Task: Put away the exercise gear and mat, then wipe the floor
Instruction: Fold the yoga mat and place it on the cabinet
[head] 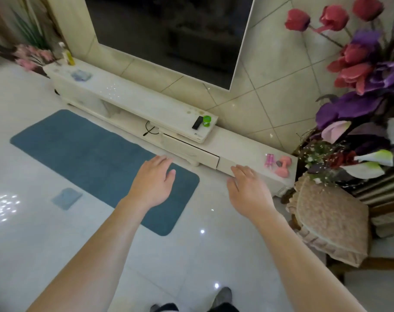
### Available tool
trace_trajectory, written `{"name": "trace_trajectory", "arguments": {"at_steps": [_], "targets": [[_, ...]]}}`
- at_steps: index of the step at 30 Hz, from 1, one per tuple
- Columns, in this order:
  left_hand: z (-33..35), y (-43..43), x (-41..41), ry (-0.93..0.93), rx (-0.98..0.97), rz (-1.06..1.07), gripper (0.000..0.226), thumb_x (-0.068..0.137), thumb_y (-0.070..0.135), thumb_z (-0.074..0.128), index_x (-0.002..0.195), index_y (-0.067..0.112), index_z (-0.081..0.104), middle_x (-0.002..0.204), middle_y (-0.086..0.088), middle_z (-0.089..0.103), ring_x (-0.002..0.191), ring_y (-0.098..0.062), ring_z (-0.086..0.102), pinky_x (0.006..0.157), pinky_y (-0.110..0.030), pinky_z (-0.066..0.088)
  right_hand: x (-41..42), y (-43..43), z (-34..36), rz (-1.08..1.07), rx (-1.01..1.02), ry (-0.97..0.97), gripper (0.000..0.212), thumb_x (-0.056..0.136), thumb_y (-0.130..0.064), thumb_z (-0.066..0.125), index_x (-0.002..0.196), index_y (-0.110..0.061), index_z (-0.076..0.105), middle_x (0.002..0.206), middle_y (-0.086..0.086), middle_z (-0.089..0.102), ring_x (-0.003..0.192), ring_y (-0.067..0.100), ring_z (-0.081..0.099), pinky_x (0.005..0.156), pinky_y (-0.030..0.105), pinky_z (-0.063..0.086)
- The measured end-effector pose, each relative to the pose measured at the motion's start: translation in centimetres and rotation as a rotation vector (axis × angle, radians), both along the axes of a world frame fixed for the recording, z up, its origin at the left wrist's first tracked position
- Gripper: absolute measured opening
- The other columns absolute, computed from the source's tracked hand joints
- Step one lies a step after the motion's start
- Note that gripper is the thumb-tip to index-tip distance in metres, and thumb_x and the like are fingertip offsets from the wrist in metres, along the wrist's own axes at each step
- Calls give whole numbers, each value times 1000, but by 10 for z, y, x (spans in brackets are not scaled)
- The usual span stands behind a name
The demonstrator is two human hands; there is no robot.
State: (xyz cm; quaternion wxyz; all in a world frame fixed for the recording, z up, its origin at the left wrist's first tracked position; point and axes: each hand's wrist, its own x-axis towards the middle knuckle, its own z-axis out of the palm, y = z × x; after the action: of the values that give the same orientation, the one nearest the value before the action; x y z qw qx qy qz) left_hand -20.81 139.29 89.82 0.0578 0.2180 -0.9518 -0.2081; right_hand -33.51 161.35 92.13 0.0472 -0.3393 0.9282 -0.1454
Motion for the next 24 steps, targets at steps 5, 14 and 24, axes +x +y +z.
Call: {"name": "trace_trajectory", "arguments": {"at_steps": [5, 14, 24], "targets": [[-4, -41, 55, -14, 5, 53, 48, 105, 31, 35, 149, 12, 40, 157, -4, 35, 147, -19, 26, 120, -34, 15, 46, -46, -3, 34, 5, -13, 46, 100, -31, 35, 140, -10, 46, 145, 5, 47, 136, 23, 35, 114, 36, 27], [-12, -99, 118, -14, 15, 146, 49, 105, 34, 34, 150, 14, 38, 157, -3, 35, 147, -18, 27, 120, -36, 18, 97, -122, -10, 133, 44, -19, 50, 101, -34, 33, 145, -12, 39, 150, 3, 41, 140, 20, 30, 115, 34, 23], [-25, -200, 131, -35, 21, 266, 49, 105, 35, 34, 151, 16, 37, 158, -1, 34, 147, -18, 26, 122, -37, 18, 88, -242, -30, 250, 95, -38, 51, 101, -35, 34, 145, -10, 40, 150, 4, 41, 140, 20, 32, 116, 37, 25]]}}
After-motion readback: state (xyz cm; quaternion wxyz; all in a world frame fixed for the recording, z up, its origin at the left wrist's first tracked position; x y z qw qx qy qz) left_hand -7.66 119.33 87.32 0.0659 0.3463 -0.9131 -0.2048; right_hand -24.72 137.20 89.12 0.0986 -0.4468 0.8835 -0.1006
